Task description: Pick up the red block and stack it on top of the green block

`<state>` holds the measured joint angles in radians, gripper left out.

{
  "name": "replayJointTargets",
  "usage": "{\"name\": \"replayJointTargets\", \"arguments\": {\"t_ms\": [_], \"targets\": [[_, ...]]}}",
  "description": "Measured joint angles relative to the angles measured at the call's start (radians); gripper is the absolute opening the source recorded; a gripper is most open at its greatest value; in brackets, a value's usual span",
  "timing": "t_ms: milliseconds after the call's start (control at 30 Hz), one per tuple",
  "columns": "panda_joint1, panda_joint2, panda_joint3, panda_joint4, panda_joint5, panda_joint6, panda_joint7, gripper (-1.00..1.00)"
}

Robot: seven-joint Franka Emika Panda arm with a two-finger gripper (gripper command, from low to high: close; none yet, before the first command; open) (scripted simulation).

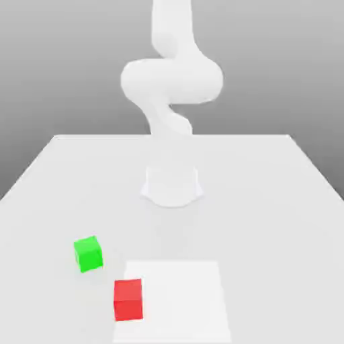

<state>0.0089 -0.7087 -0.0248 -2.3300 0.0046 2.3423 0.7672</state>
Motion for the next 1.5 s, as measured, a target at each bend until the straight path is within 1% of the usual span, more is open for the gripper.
{"name": "replayJointTargets", "arguments": {"t_ms": [333, 567, 733, 900, 933, 1167, 1367, 1500], "targets": [[0.023, 0.369, -0.09, -0.121, 0.031, 0.171, -0.141, 0.0], [0.014, 0.623, -0.129, -0.204, 0.055, 0.287, -0.24, 0.0], [-0.013, 0.803, -0.139, -0.263, 0.051, 0.372, -0.296, 0.0], [-0.042, 0.984, -0.1, -0.251, 0.113, 0.511, -0.353, 0.0], [-0.056, 1.019, -0.085, -0.246, 0.123, 0.54, -0.36, -1.0], [-0.06, 1.027, -0.08, -0.245, 0.124, 0.547, -0.361, -1.0], [-0.046, 0.836, -0.126, -0.283, 0.04, 0.396, -0.324, -1.0], [-0.158, 0.696, -0.193, -0.385, -0.047, 0.361, -0.498, -1.0]]}}
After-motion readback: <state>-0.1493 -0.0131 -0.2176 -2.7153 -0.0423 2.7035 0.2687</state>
